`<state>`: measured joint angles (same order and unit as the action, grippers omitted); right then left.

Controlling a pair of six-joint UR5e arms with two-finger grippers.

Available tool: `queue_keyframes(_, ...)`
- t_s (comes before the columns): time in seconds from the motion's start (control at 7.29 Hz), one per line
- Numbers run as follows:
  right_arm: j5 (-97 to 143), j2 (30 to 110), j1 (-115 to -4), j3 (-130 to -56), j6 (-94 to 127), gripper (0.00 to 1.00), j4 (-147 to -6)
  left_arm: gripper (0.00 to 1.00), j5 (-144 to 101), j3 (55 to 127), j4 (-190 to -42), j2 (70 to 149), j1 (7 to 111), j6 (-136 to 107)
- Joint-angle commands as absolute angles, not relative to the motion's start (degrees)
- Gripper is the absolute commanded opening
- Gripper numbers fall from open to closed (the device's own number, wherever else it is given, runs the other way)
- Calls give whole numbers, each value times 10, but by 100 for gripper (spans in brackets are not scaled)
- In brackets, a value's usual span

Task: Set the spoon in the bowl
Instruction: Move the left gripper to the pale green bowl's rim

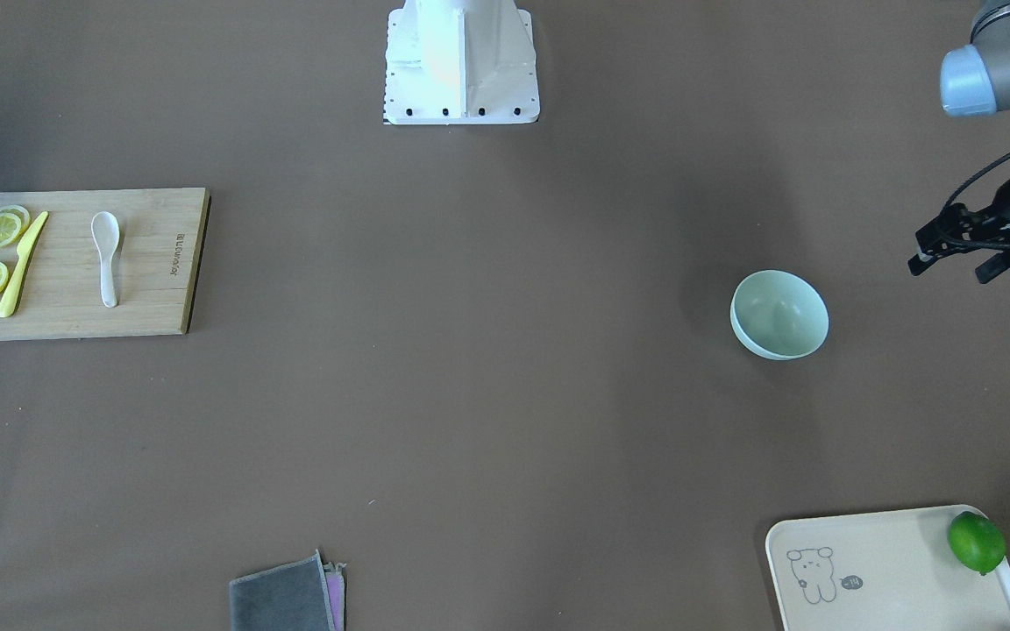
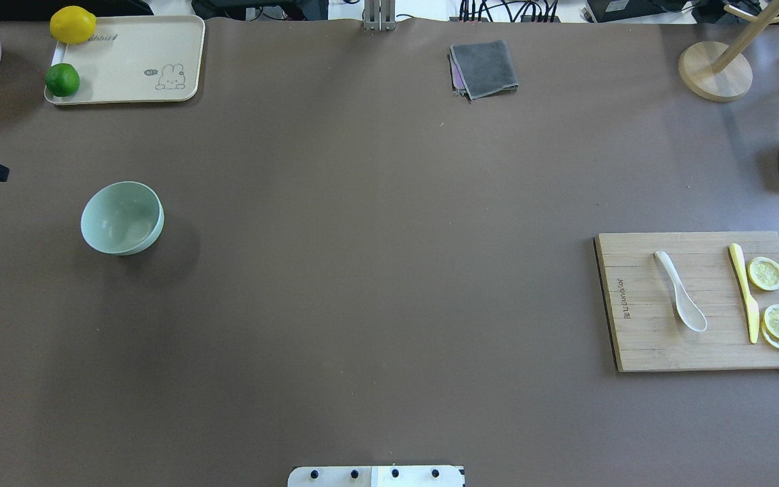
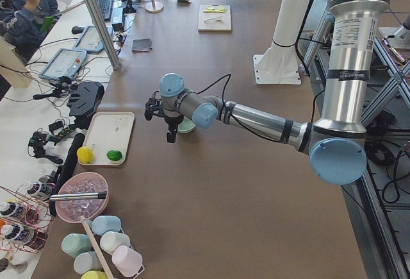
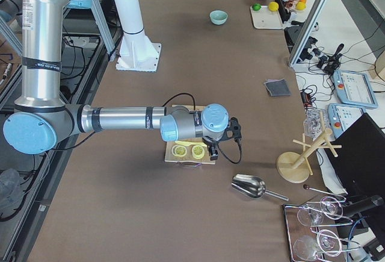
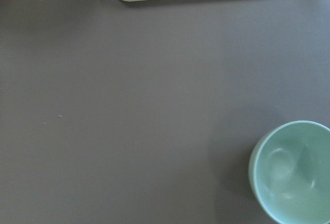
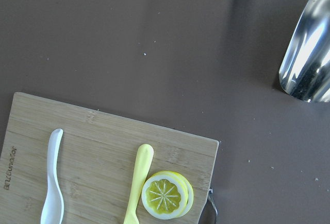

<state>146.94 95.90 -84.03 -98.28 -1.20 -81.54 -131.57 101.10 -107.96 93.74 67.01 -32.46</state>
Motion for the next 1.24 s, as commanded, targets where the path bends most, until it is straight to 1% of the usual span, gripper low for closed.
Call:
queue_keyframes(0.0,1476,955,-811,-987,-1,100,-808,97,-1282,980,-1098,960,614,-357)
queue_keyframes(0.41,1487,946,-767,-991,38,100,-767,96,-1258,950,-1102,991,564,-359)
queue_keyframes(0.69,1485,941,-741,-1018,95,100,-766,91,-1258,920,-1141,998,556,-358)
queue_keyframes(0.82,1477,941,-724,-1034,110,100,-766,86,-1258,903,-1166,997,556,-358)
queue_keyframes(0.96,1476,941,-719,-1034,110,99,-766,77,-1258,888,-1179,997,555,-357)
queue_keyframes(1.1,1472,941,-716,-1035,109,99,-766,64,-1258,875,-1195,997,555,-358)
